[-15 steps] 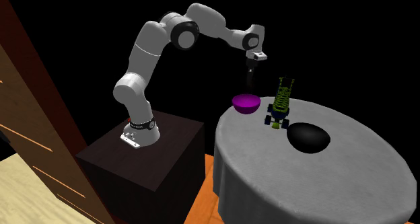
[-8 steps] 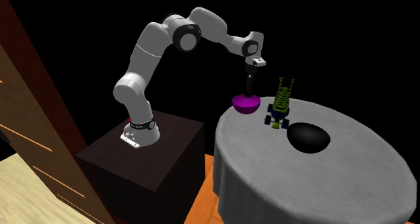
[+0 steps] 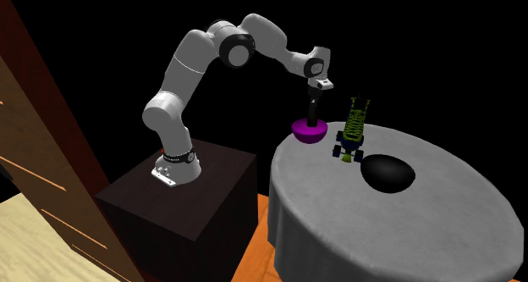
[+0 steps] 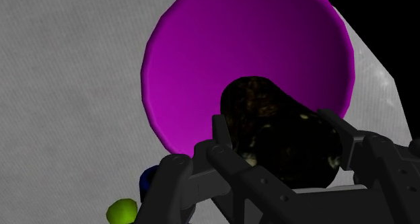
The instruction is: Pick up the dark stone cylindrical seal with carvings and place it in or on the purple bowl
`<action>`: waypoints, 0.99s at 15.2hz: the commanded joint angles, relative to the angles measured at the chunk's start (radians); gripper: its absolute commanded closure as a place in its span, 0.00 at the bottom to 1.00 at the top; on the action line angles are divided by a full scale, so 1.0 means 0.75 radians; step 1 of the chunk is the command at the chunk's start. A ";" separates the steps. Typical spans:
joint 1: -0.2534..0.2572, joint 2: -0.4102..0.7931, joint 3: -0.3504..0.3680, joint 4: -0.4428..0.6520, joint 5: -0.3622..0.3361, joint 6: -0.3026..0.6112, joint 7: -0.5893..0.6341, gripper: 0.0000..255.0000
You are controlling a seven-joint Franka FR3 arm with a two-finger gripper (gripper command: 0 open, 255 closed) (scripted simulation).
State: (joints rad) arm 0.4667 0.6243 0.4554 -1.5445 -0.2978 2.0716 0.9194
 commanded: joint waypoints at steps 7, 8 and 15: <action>0.000 0.001 0.000 0.000 -0.001 0.002 0.000 0.00; 0.000 0.001 0.000 0.000 -0.001 0.002 0.000 0.00; -0.005 -0.063 0.021 0.075 0.034 -0.132 -0.021 0.00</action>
State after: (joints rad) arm 0.4671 0.5866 0.4695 -1.4896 -0.2769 1.9841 0.9080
